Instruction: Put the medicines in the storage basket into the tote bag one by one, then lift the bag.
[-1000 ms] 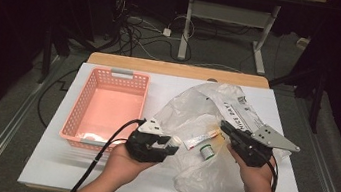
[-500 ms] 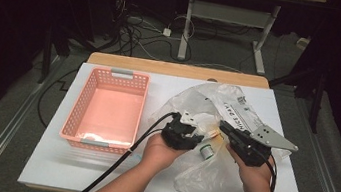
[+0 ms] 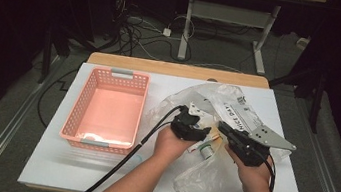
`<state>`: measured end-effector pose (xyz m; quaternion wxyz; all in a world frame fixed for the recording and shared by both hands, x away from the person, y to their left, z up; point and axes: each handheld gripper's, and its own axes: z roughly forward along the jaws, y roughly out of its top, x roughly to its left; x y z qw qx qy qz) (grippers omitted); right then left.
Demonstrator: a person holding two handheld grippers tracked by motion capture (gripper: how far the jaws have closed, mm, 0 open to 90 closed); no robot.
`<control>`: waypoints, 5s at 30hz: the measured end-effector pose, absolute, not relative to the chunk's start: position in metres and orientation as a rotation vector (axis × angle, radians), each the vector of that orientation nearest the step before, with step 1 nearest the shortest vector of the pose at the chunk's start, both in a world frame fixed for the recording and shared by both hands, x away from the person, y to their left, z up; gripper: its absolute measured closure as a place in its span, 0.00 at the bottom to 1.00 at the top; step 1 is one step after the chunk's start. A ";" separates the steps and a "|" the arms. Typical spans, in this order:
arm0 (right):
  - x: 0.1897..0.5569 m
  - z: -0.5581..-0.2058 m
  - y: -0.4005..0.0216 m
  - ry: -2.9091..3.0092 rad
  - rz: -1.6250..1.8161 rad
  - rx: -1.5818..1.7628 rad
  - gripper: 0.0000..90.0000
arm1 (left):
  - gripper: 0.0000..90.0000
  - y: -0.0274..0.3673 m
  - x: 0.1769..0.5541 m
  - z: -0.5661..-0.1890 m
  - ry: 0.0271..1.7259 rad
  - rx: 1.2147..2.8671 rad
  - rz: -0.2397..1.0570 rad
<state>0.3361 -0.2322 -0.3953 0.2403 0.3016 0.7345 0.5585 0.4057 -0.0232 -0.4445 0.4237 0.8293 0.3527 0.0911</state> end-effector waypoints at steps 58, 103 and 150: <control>0.332 -0.395 -0.232 2.008 1.500 0.835 1.00 | 0.99 0.053 0.318 -0.490 0.914 2.057 0.205; 0.346 -0.381 -0.218 1.873 1.512 0.837 1.00 | 0.99 0.065 0.309 -0.394 0.740 1.551 0.598; 0.372 -0.274 -0.209 1.520 1.686 0.716 1.00 | 0.98 0.030 0.353 -0.280 0.564 1.385 0.706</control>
